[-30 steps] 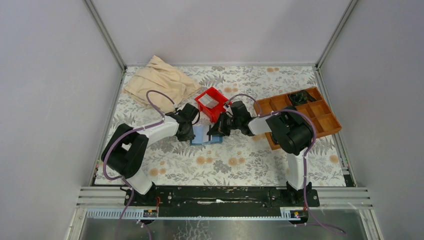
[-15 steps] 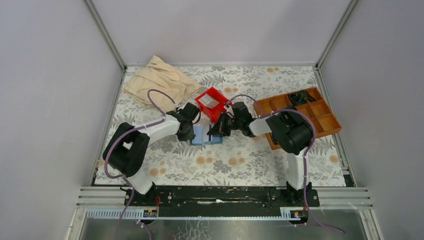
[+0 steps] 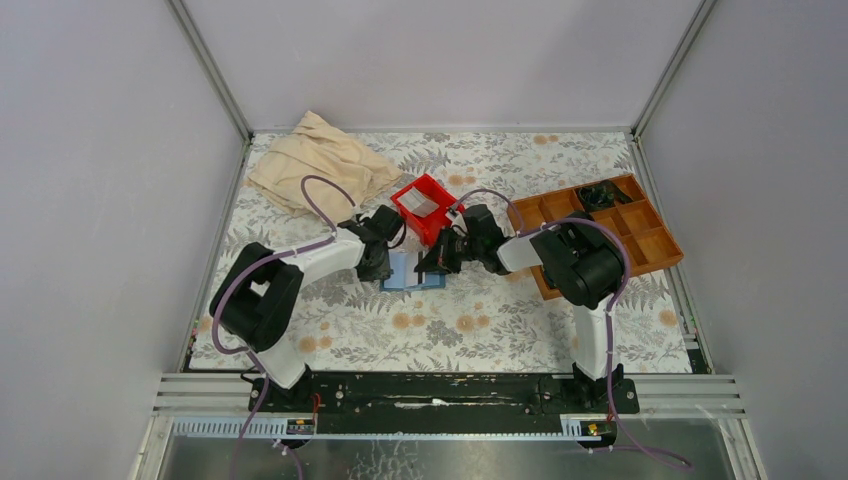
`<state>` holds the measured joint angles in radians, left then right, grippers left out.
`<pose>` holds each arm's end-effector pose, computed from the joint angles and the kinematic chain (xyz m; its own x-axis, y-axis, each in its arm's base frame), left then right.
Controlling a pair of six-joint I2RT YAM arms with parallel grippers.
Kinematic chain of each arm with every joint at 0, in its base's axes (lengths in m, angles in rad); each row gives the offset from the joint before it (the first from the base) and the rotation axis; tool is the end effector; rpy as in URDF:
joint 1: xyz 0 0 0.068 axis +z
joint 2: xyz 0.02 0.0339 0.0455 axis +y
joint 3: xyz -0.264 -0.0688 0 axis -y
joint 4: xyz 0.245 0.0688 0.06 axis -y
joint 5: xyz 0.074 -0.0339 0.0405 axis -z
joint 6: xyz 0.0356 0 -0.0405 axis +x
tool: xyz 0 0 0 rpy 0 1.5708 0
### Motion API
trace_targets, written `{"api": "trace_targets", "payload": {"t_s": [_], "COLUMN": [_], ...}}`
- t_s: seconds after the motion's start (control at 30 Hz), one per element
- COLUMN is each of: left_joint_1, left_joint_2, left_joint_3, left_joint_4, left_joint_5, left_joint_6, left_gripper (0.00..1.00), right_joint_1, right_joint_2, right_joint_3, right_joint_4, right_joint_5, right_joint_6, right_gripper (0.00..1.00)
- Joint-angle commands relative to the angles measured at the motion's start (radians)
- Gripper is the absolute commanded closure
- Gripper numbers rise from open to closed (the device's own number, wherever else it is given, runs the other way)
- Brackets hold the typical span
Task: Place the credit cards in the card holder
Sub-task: Insert the credit card into the card holder.
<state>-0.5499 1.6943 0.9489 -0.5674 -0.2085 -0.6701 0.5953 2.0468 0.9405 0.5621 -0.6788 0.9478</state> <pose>0.2605 -0.1510 0.1482 -0.9357 -0.1391 -0.3243 -0.1465 0.9892 -0.0016 0.3115 0.2380 0.1033 -0.9658 0.1093 -0.2352 -0.1660 0.4360 0.8845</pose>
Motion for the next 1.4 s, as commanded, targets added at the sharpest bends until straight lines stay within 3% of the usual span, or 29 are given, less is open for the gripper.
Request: {"api": "trace_targets", "payload": {"t_s": [0.0, 0.67, 0.87, 1.13, 1.37], "left_joint_1": [-0.016, -0.046, -0.062, -0.077, -0.079], "left_joint_2": [0.123, 0.154, 0.161, 0.157, 0.134], "left_joint_3": [-0.078, -0.071, -0.070, -0.068, -0.077], "left_joint_4": [-0.152, -0.166, -0.167, -0.165, -0.144], "left_joint_5": [-0.008, -0.008, -0.007, -0.002, 0.018], "left_joint_6": [0.032, 0.035, 0.035, 0.032, 0.027], "left_gripper": [0.69, 0.69, 0.69, 0.70, 0.70], "right_joint_1": [0.025, 0.068, 0.095, 0.132, 0.148], "right_joint_2": [0.032, 0.072, 0.066, 0.058, 0.026], "right_joint_3": [-0.007, 0.032, 0.087, 0.131, 0.164], "right_joint_4": [-0.161, -0.288, -0.389, -0.519, -0.605], "right_joint_5": [-0.014, 0.033, 0.117, 0.235, 0.294], "right_joint_6": [-0.018, -0.114, -0.154, -0.211, -0.257], "right_gripper": [1.00, 1.00, 1.00, 0.73, 0.58]}}
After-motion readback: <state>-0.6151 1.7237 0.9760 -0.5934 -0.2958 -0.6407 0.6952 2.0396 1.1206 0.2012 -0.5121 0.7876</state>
